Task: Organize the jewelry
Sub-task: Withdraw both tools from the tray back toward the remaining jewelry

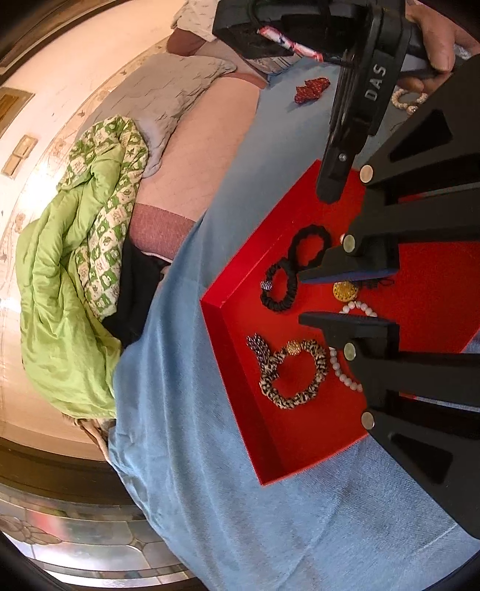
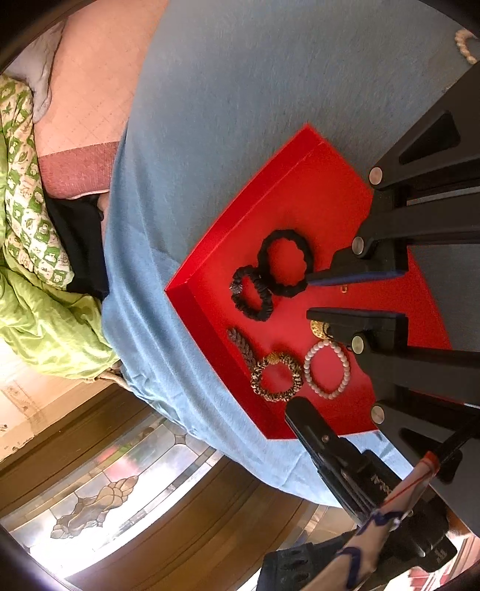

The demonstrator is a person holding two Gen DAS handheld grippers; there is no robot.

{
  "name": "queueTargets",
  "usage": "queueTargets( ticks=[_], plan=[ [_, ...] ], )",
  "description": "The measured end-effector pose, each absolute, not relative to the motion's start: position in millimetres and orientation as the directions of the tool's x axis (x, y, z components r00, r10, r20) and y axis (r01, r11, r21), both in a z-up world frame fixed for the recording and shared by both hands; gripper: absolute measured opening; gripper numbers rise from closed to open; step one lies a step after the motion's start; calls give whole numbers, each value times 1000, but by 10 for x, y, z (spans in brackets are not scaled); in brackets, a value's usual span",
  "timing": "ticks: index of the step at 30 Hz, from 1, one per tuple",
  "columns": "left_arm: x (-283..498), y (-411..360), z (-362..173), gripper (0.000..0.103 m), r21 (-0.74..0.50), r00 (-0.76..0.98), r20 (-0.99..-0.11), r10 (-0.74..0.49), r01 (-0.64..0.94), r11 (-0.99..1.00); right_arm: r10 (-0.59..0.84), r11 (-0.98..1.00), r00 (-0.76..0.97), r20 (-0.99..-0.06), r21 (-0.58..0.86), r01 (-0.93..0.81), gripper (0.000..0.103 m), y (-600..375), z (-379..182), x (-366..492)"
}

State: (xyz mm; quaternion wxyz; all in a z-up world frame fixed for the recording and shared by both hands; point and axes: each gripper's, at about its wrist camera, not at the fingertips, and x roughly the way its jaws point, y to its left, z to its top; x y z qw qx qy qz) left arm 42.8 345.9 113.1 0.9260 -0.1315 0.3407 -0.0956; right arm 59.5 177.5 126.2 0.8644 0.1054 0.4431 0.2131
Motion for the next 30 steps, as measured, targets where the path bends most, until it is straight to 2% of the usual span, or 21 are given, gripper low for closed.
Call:
queueTargets(
  ticks=[4,10,17,23,27,30],
  plan=[
    [347,3313,1218,22,-279,772,-580,-259,110,954,474,881,524,-708,380,-283,13,1628,1333,458],
    [187,2974,1350,23,-232,786,-548,-286,186,955,473,881,540,-696,383,-279,13,1264,1410,152],
    [13,2480,1405,24,-215,734,-561,-384,319,923,448,891,586,-676,394,-226,13,645,1447,-298],
    [-217,2006,1279,24,-312,579,-616,-534,444,840,395,903,634,-665,407,-136,13,18,1329,-702],
    [-435,1605,1038,24,-295,465,-682,-564,530,795,336,903,647,-684,429,-16,13,-452,1128,-816],
    [-544,1333,832,25,-230,430,-738,-520,564,793,335,889,649,-682,458,22,13,-635,1084,-823]
  ],
)
